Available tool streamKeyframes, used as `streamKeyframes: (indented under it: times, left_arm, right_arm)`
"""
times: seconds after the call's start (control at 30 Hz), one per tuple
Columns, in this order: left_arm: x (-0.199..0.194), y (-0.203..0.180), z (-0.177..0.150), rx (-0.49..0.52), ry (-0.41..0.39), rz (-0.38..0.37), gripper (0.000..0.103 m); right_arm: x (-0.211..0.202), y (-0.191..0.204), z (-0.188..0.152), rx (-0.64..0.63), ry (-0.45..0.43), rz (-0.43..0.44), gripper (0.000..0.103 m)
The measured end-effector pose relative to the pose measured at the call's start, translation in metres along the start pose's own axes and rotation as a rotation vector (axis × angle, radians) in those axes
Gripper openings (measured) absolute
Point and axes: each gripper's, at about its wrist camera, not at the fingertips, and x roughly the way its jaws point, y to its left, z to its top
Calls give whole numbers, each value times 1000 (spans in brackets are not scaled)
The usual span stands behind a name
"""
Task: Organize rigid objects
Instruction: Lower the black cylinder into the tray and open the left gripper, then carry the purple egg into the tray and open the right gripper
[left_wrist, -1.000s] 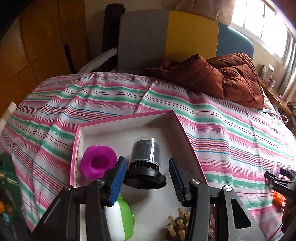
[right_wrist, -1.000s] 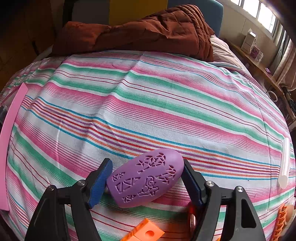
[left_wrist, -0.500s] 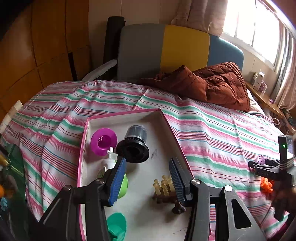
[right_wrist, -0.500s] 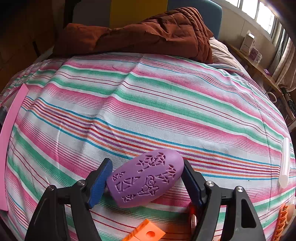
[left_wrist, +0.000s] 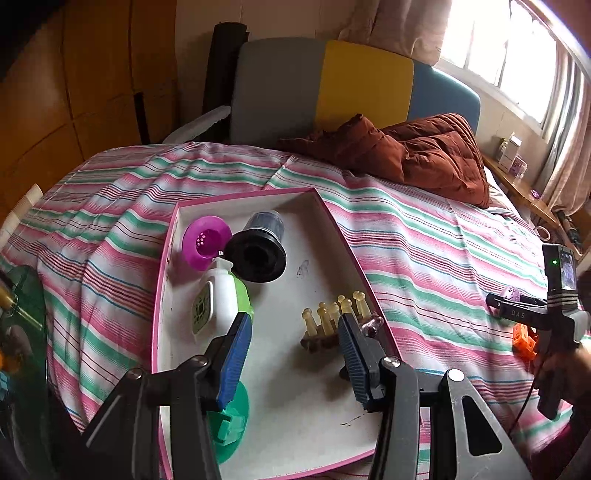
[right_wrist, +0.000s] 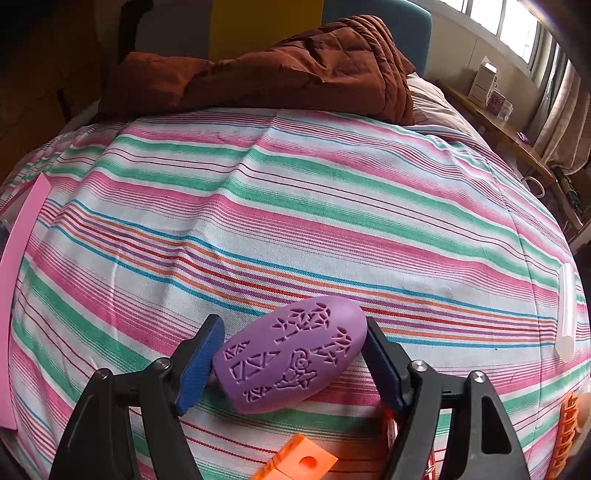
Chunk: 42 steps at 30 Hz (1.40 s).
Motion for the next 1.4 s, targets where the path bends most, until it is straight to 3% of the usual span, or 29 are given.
streamKeyframes:
  times: [0.33, 0.57, 0.73, 0.9, 1.07, 1.23, 1.4]
  left_arm:
    - [-11, 2, -15, 7, 2, -29, 50]
    - [-19, 2, -23, 12, -8, -52, 50]
    - [-24, 7, -27, 7, -20, -46, 50]
    - [-21, 11, -30, -4, -12, -45, 50]
    - [-23, 11, -33, 2, -18, -52, 50]
    - [-25, 14, -35, -6, -21, -54, 50]
    - [-24, 22, -35, -25, -19, -46, 48]
  right_arm:
    - [-11, 13, -6, 121, 25, -26, 75]
    - [-20, 43, -10, 79, 34, 33, 75]
    - [-39, 69, -3, 39, -20, 63, 75]
    - [-68, 103, 11, -12, -95, 176, 75]
    - [-96, 162, 26, -146, -158, 329, 75]
    - [-108, 230, 33, -291, -149, 429, 75]
    - [-92, 277, 34, -389, -105, 475, 75]
